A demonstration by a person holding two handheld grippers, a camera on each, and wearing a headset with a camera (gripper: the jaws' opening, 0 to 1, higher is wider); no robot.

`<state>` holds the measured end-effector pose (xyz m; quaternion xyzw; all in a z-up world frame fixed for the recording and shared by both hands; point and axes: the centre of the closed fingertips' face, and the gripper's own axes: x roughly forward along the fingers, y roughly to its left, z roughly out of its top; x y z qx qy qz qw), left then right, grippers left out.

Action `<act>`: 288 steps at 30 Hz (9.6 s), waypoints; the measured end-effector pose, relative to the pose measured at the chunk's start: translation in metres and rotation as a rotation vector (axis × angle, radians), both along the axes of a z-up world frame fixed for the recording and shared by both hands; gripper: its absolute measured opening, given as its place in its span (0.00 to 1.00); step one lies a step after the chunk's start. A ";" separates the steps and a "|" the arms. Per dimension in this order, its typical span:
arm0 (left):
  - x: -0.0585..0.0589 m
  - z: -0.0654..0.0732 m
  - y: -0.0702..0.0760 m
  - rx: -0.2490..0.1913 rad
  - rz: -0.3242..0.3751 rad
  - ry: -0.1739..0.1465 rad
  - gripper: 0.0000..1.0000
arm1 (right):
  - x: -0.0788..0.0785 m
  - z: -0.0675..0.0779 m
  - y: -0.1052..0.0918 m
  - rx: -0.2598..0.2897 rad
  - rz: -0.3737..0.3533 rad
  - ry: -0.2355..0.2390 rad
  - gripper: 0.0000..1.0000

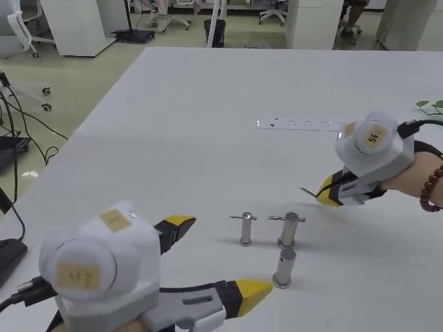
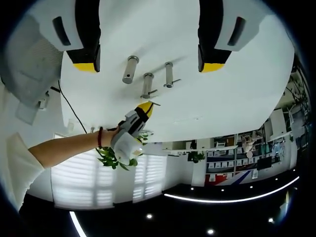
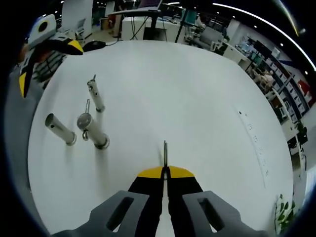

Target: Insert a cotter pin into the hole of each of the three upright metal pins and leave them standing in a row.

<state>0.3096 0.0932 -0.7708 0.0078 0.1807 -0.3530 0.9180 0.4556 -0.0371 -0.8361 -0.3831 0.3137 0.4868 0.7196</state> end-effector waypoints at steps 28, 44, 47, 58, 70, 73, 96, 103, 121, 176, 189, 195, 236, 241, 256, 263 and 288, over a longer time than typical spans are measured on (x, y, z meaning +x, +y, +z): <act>0.013 0.019 -0.013 -0.082 -0.038 0.011 0.48 | -0.077 0.062 0.049 0.065 0.259 -0.172 0.03; 0.020 0.021 -0.027 -0.155 -0.053 0.089 0.29 | -0.107 0.068 0.070 0.030 0.388 -0.243 0.03; 0.021 0.020 -0.029 -0.173 -0.048 0.108 0.27 | -0.112 0.068 0.072 0.027 0.401 -0.250 0.03; 0.023 0.020 -0.037 -0.233 -0.041 0.154 0.19 | -0.123 0.073 0.082 0.039 0.431 -0.266 0.03; 0.021 0.019 -0.039 -0.266 -0.046 0.197 0.04 | -0.130 0.078 0.090 0.038 0.468 -0.294 0.03; 0.020 0.018 -0.040 -0.267 -0.050 0.204 0.02 | -0.131 0.079 0.090 0.034 0.472 -0.298 0.03; 0.020 0.015 -0.044 -0.254 -0.053 0.188 0.00 | -0.130 0.075 0.088 0.025 0.471 -0.283 0.04; 0.021 0.016 -0.043 -0.245 -0.061 0.165 0.00 | -0.130 0.077 0.089 0.116 0.403 -0.227 0.06; 0.012 0.008 -0.041 -0.114 -0.168 0.076 0.00 | -0.130 0.083 0.074 0.463 0.123 0.194 0.15; -0.035 0.021 -0.074 -0.191 -0.464 0.023 0.01 | -0.191 0.076 0.060 0.569 0.317 0.485 0.04; -0.021 0.013 -0.065 -0.120 -0.377 -0.001 0.12 | -0.177 0.073 0.055 0.495 0.320 0.403 0.03; -0.015 0.001 -0.062 -0.052 -0.330 -0.019 0.21 | -0.169 0.068 0.047 0.447 0.308 0.375 0.03; 0.019 -0.049 -0.078 0.157 -0.187 -0.024 0.12 | -0.132 0.020 0.016 0.155 0.347 0.253 0.03; 0.019 -0.049 -0.078 0.149 -0.218 -0.021 0.11 | -0.133 0.019 0.018 0.139 0.379 0.250 0.03; 0.017 -0.050 -0.080 0.129 -0.314 -0.017 0.11 | -0.132 0.018 0.018 0.120 0.427 0.245 0.03; 0.017 -0.050 -0.081 0.127 -0.327 -0.016 0.11 | -0.133 0.022 0.021 0.126 0.436 0.240 0.03; 0.017 -0.050 -0.082 0.112 -0.361 -0.015 0.11 | -0.127 0.009 0.027 0.072 0.508 0.218 0.03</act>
